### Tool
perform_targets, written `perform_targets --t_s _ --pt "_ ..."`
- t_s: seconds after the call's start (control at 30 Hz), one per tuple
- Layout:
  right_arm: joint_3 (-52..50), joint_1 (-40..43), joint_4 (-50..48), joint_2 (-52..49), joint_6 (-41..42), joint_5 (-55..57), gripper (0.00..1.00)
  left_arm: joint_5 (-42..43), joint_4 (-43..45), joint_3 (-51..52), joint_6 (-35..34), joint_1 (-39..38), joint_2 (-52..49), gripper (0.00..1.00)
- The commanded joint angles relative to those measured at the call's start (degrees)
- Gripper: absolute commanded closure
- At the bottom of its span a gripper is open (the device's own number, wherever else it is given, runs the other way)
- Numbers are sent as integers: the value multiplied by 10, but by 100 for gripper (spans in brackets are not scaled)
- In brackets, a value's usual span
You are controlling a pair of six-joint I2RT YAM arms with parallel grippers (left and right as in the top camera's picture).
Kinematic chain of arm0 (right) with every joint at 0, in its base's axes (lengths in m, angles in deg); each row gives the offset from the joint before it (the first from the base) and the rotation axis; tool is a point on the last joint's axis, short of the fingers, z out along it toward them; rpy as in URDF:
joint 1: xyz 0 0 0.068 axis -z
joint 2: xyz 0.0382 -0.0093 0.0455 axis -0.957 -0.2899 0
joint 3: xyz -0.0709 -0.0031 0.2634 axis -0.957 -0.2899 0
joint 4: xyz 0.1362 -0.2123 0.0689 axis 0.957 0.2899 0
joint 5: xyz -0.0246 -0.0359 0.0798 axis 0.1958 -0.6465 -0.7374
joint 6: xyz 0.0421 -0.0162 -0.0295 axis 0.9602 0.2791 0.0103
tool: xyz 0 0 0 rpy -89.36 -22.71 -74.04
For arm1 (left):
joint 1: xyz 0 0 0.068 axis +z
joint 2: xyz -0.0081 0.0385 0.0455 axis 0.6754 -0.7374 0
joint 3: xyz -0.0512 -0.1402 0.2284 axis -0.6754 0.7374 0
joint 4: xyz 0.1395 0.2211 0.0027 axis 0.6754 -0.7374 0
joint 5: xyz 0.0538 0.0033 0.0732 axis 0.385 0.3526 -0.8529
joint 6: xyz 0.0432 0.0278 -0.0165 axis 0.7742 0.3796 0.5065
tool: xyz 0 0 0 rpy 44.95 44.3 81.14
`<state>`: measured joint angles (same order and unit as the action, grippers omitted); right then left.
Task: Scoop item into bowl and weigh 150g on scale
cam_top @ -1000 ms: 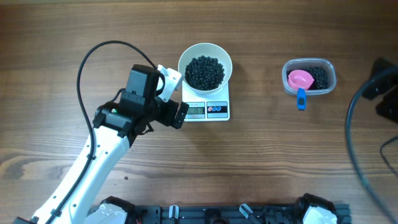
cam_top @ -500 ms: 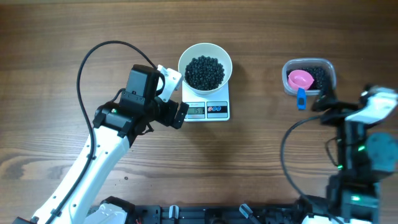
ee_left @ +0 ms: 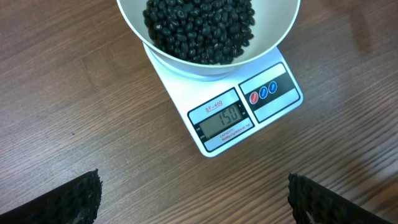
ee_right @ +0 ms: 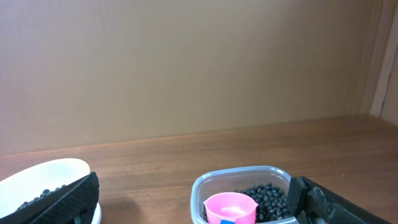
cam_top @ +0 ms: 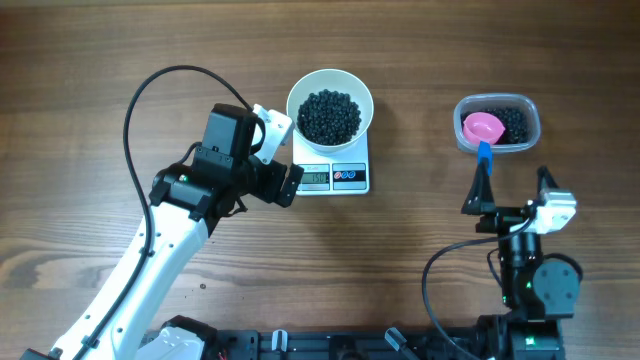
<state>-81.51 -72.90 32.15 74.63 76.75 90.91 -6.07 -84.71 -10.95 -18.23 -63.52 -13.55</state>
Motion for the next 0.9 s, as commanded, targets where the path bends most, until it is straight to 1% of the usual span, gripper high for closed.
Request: perform_targets --t_s 0.0,0.13,0.2,0.37,0.5,0.87 --pt "-35 -5 -3 54 -5 12 0 -2 2 4 7 3 7 0" --pt "-63 -5 1 91 -5 13 0 -2 2 4 7 3 7 0" --pt "-65 -5 34 111 -4 13 0 -2 2 4 7 3 7 0" --pt "-65 -7 77 114 -4 11 0 -2 2 4 7 3 7 0" --pt "-65 -7 79 114 -3 -20 0 -2 2 4 7 3 7 0" --pt "-65 -7 79 113 -3 -20 0 -2 2 4 7 3 7 0"
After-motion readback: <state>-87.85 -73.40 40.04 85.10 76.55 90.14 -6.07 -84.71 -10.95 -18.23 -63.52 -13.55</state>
